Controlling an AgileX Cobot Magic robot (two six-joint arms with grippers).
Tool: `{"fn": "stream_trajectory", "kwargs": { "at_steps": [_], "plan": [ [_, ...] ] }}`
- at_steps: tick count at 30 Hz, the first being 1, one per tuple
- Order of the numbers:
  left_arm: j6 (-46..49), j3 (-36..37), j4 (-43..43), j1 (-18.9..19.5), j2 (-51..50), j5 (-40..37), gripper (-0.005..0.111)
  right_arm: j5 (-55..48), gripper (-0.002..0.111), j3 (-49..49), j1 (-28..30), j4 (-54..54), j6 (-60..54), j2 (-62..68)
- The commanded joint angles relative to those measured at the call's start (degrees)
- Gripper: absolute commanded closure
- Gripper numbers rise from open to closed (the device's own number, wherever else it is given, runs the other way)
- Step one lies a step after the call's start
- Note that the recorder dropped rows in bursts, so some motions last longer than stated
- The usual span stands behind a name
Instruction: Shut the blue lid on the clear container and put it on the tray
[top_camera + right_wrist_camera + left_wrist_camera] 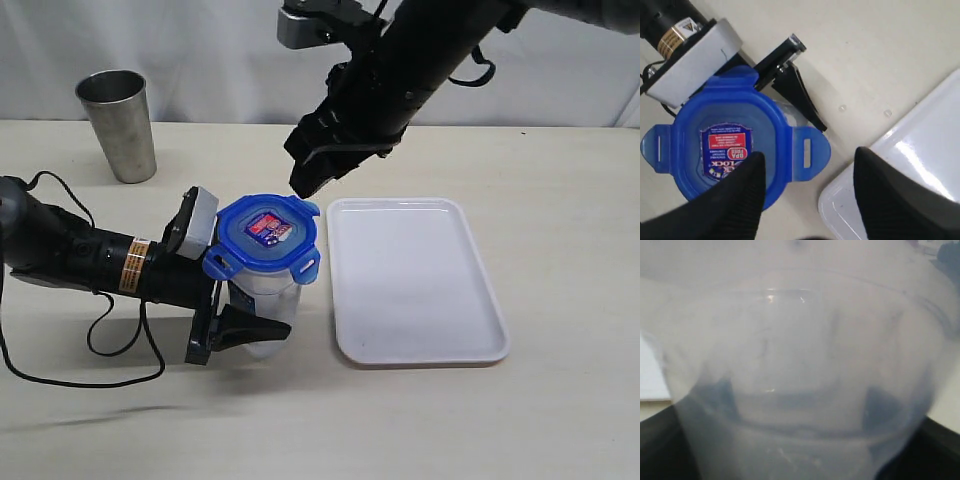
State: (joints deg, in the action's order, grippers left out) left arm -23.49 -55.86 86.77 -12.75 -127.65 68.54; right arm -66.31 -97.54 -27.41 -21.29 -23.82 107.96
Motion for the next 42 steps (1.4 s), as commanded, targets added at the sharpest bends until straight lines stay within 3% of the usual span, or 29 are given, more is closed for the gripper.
{"fn": "stream_trajectory", "kwargs": {
  "at_steps": [1, 16, 33, 38, 42],
  "plan": [
    [-0.4, -0.2, 0.2, 0.0, 0.1, 1.2, 0.107, -3.7, 0.057, -6.8, -0.1, 0.0, -0.4, 4.0],
    [-0.4, -0.2, -0.4, 0.0, 0.1, 1.4, 0.107, -3.7, 0.057, -6.6, -0.5, -3.2, -2.7, 9.3],
    [-0.4, -0.2, -2.0, 0.0, 0.1, 1.4, 0.107, -3.7, 0.056, -3.1, -0.8, -1.8, -1.9, 3.2],
    [-0.4, -0.2, -2.0, 0.0, 0.1, 1.4, 0.107, -3.7, 0.039, -3.1, -0.8, -1.8, -2.8, 3.1],
    [-0.4, -0.2, -2.0, 0.0, 0.1, 1.4, 0.107, -3.7, 0.040, -3.1, -0.8, -1.4, -2.8, 3.1]
  ]
}}
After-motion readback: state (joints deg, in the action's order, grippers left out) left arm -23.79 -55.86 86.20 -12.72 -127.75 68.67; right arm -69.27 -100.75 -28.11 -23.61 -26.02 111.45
